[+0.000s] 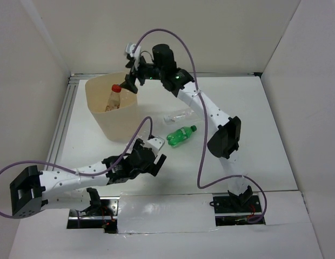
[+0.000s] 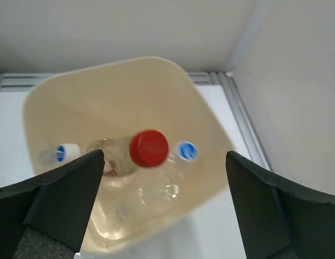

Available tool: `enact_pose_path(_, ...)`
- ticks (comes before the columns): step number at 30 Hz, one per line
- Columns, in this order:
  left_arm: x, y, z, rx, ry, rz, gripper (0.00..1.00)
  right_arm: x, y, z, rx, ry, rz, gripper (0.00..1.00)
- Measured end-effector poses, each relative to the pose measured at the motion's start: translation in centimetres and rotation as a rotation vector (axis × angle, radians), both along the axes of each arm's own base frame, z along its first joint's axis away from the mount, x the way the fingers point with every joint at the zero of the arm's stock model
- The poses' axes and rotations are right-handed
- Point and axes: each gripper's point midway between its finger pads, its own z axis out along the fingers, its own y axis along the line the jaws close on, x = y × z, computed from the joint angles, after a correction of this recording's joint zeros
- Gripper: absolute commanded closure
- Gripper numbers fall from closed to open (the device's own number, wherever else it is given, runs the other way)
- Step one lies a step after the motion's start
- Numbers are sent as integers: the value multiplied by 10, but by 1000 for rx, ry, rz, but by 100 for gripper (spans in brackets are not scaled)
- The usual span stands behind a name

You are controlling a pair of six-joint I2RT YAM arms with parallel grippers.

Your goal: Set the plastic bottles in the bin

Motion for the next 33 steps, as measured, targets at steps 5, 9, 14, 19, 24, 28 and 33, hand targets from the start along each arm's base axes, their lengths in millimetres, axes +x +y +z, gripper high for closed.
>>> enact_pose_path(5,43,-6,20,31,-65,27,1,57,-86,26,27,23,-221,72)
enact_pose_path(9,87,-5,34,62,-112,58,1,100,-223,28,28,97,-483,82)
enact_pose_path(14,138,-6,31,153,-135,93,2,93,-382,-28,-34,276,-733,41)
enact_pose_path(19,164,-9,14,272,-143,104,2,19,-394,-122,-109,517,-684,26)
enact_pose_path(24,180,-10,-7,377,-139,129,2,-48,-385,-175,-142,657,-612,22)
enact_pose_path(28,188,-4,-20,439,-127,157,1,-52,-391,-168,-117,639,-609,16)
enact_pose_path(33,198,0,-30,491,-121,180,3,-54,-396,-162,-105,604,-587,3)
